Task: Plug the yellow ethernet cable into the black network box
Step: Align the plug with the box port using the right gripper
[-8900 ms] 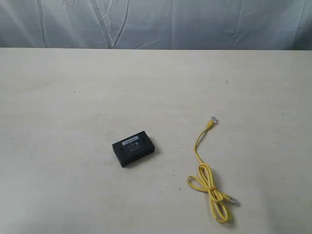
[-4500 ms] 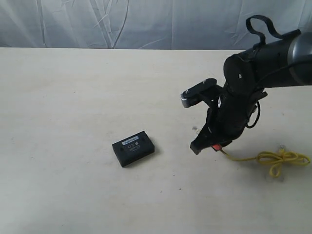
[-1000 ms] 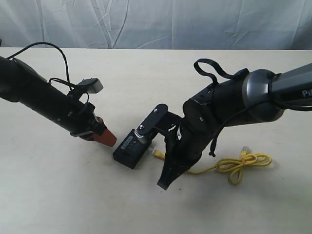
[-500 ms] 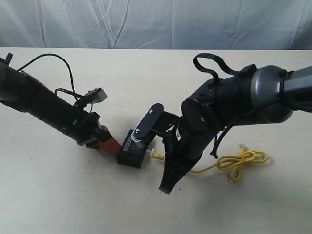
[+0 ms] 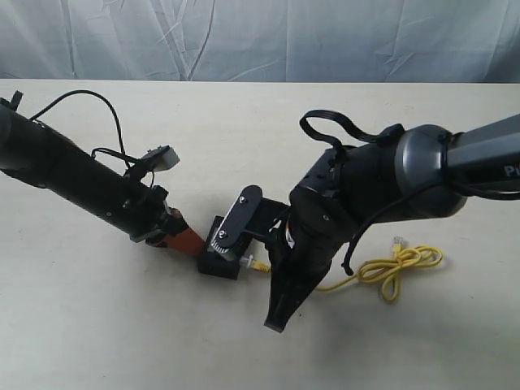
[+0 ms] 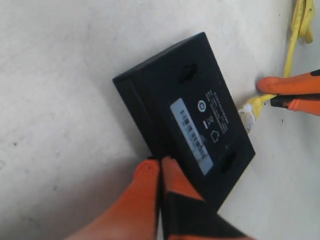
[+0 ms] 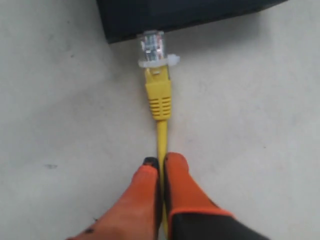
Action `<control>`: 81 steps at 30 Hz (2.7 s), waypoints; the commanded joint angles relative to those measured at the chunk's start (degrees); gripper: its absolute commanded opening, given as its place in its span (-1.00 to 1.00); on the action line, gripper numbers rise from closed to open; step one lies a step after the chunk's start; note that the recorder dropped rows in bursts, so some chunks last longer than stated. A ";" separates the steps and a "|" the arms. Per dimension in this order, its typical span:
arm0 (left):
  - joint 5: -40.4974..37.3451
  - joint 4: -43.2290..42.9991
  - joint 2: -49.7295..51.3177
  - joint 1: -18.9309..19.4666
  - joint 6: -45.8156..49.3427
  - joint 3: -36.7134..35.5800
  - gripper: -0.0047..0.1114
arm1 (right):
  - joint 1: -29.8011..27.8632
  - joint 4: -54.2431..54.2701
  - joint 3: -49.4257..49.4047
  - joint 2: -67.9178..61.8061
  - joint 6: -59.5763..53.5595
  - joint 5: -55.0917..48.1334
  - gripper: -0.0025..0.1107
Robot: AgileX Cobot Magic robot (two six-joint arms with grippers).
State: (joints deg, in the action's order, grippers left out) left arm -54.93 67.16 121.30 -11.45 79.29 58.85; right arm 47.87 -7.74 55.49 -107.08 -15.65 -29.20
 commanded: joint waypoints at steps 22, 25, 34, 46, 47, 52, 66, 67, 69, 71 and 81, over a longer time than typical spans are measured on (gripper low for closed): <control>4.97 3.28 0.34 -0.13 10.82 0.16 -0.92 | 0.25 -7.22 -0.19 -1.52 4.93 3.22 -0.97; 4.97 3.53 0.34 -0.13 10.81 0.16 -0.92 | 0.25 -7.22 -0.19 -1.52 4.31 3.48 -0.97; 4.62 3.36 0.34 -0.13 10.81 0.16 -0.92 | 2.96 -7.17 -0.19 -1.52 2.08 2.33 -0.97; 4.40 3.09 0.34 -0.13 9.16 0.16 -0.92 | 2.96 -7.21 -0.19 -1.52 6.62 2.76 -0.97; 4.40 3.09 0.34 -0.13 9.16 0.16 -0.92 | 2.96 -7.21 -0.19 -1.52 6.62 2.99 -0.97; 4.40 2.99 0.34 -0.13 9.16 0.16 -0.92 | 2.96 -7.21 -0.19 -1.52 6.78 3.33 -0.97; 4.62 3.13 0.34 -0.13 9.16 0.16 -0.92 | 2.96 -8.28 -0.19 -1.52 13.16 3.33 -0.97; 4.62 3.13 0.34 -0.13 9.16 0.16 -0.92 | 2.96 -8.28 -0.19 -1.52 13.65 3.21 -0.97; 4.62 3.13 0.34 -0.13 9.16 0.16 -0.92 | 2.96 -8.06 -0.19 -1.52 14.36 2.97 -0.97; 4.62 3.13 0.34 -0.13 9.16 0.16 -0.92 | 2.96 -8.07 -0.19 -1.52 15.33 2.58 -0.97; 4.62 3.28 0.34 -0.13 9.16 0.16 -0.92 | 2.96 -8.28 -0.19 -1.52 17.30 1.74 -0.97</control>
State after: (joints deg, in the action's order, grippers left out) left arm -51.47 70.59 121.30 -11.45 88.60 58.85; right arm 50.88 -15.48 55.49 -108.62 1.25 -27.74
